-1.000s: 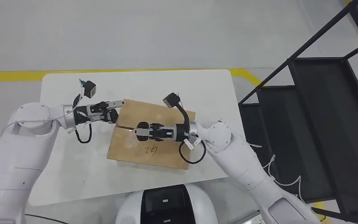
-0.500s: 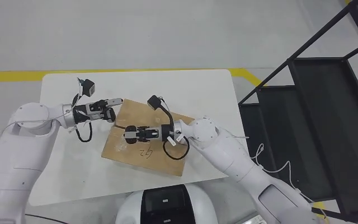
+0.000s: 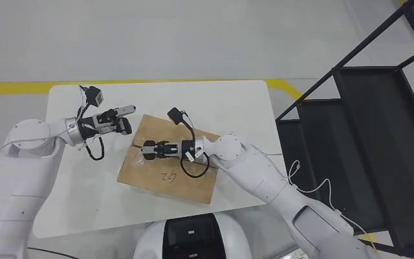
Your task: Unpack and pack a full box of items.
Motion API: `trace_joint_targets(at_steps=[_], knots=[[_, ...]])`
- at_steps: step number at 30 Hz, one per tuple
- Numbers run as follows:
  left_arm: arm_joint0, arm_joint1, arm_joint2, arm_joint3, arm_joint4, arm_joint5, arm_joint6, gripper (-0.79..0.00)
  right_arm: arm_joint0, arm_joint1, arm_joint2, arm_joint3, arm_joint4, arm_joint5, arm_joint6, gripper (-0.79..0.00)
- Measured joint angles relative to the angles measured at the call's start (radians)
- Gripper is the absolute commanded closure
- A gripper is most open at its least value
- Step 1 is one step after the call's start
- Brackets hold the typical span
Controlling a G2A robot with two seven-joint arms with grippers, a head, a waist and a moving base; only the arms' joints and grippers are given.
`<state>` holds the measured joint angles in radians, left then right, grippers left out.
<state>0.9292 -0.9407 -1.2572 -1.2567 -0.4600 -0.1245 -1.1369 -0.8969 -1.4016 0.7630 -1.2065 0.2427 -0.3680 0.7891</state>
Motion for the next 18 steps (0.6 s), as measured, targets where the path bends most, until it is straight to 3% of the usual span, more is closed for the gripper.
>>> trace_joint_targets(at_steps=[9, 18], knots=[[0.099, 0.025, -0.2, 0.017, -0.132, -0.059, 0.124, -0.785, 0.015, -0.012, -0.011, 0.023, -0.036, 0.023, -0.037, 0.0], [0.167, 0.035, -0.293, -0.013, -0.168, -0.073, 0.186, -0.785, 0.016, -0.02, -0.012, 0.038, -0.06, 0.052, -0.064, 0.0]])
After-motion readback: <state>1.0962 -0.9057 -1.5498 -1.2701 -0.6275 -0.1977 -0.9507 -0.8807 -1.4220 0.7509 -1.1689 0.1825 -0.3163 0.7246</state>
